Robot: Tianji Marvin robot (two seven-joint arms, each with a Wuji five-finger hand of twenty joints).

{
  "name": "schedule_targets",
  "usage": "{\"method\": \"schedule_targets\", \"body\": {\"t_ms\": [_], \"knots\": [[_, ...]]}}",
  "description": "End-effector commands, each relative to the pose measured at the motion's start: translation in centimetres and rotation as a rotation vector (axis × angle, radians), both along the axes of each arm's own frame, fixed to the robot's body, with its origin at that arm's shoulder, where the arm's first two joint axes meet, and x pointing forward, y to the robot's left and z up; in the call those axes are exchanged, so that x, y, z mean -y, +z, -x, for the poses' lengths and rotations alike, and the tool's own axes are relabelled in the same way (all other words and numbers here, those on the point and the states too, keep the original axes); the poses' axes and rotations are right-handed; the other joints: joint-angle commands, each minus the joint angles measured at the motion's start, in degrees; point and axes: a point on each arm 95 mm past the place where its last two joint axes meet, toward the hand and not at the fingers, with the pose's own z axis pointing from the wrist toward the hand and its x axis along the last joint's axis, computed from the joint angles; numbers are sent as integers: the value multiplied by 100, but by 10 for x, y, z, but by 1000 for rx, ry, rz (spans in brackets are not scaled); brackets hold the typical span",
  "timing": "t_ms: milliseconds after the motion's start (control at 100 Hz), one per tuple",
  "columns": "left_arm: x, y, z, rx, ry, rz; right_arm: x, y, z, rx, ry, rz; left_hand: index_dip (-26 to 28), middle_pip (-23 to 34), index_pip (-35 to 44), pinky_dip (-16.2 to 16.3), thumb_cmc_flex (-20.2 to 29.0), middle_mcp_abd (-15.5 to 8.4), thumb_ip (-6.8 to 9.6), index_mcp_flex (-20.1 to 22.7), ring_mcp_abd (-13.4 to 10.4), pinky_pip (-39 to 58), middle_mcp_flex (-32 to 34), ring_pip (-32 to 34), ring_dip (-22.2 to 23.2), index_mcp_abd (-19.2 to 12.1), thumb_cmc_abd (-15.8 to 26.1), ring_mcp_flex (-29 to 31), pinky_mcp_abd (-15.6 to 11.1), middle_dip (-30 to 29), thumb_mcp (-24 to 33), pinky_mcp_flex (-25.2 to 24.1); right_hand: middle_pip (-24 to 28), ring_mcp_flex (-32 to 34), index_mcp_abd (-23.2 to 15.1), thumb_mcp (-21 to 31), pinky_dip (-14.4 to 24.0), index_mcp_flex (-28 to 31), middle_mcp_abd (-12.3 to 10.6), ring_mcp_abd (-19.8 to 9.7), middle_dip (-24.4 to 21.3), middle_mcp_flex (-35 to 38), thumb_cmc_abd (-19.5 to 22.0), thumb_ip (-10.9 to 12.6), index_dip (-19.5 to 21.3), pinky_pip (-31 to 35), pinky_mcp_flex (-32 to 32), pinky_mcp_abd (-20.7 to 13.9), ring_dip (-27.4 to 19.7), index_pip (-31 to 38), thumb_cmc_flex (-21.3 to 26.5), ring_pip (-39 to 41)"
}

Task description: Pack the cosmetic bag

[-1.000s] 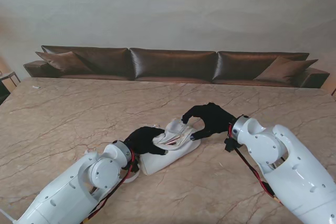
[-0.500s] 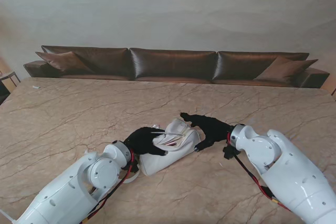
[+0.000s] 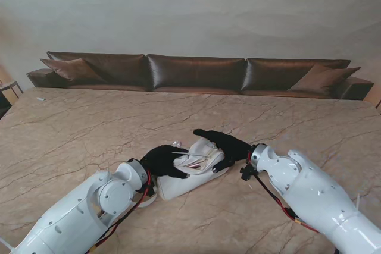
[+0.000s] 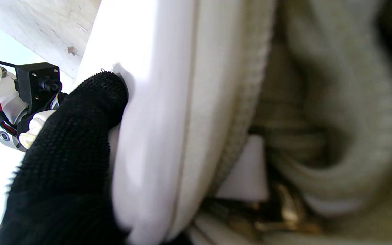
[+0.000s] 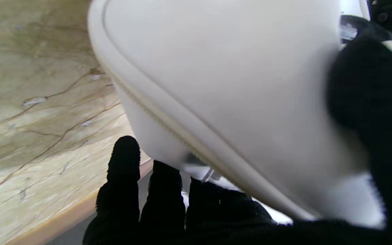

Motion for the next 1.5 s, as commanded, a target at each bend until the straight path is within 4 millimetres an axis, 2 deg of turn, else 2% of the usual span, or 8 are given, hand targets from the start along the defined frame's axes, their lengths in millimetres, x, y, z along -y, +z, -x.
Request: {"method": "schedule_targets", "body": {"t_ms": [0,190,380,420,490,580,810,1490], "knots": [[3,-10,6,-23,1,-4,-13,-1,3,-3,23,-14,-46,194,356,128,499,-785,633,302,-259,6,279,453,184,-1048,2446,228,-9,61,803,-56,769,87,-163,177,-18,-74,-611,-102,378,543,-140,-95,413,142,-4,-102,206,263,144,275],[7,-10,7,-26,18,8,-15,-11,6,-17,28,2,-117,177,343,156,475,-769,635,288,-252,-24,267,425,203,-1029,2381,220,-11,33,862,-71,1054,369,-1012,82,-99,1274,-973,-145,1401,2157,-4,-91,274,272,-10,-48,1102,2371,125,1153],[7,-11,7,-23,36,21,-17,-20,7,-30,2,-9,-1200,-811,140,63,-368,-647,566,-381,-86,-767,-7,-651,156,-964,1088,-387,-56,287,2030,-613,583,937,-2567,-252,580,2669,-953,-208,1398,3132,1130,175,1495,1168,352,-138,1330,4600,865,1357],[6,-10,8,-27,43,23,-17,-20,7,-32,-5,-17,-1402,-1477,-51,-8,-884,-561,828,-827,-23,-1205,-243,-1297,75,-770,841,-840,-87,504,2073,-1009,457,1053,-2988,-418,672,3043,-931,-215,1320,3319,1075,-719,1039,1206,336,-130,1366,5136,1221,1352],[4,-9,9,-27,48,22,-18,-21,7,-34,-10,-23,-1732,-1785,-507,-52,-1108,-425,536,-1532,4,-1866,-1124,-2558,-297,-355,704,-1675,-149,108,1379,-1633,301,1237,-3456,-420,741,3506,-905,-220,1231,3582,974,-895,625,1263,323,-122,1415,5736,1411,1384],[0,-7,10,-11,48,26,-19,-22,7,-31,-13,-24,-1886,-1614,-1651,-270,-1596,-339,233,-2014,-43,-2857,-2482,-3856,-1007,284,1265,-2625,-168,-1715,-73,-2328,149,1578,-3609,-240,836,3865,-876,-211,1154,4003,1142,-768,579,1368,333,-100,1491,5807,1507,1497],[-19,12,11,-14,70,115,-21,-25,7,-40,-25,-44,-3376,-2716,-3486,-942,-2278,150,-523,-2277,-9,-4870,-3716,-5535,-2489,938,938,-4105,-152,-2946,-335,-3386,-106,2558,-3593,164,981,4114,-870,-143,1298,5150,1636,-372,529,1533,497,-50,1742,5843,1641,1763],[7,64,46,294,43,75,-26,-26,7,-6,-77,-70,-3765,-2800,-3866,-868,-1809,201,-530,-1884,33,-5377,-3758,-5582,-2496,818,797,-4323,-410,-2994,-407,-3549,232,2917,-3565,426,1091,4290,-803,-65,1640,5560,1562,-372,710,1855,712,15,2130,5847,1779,2271]]}}
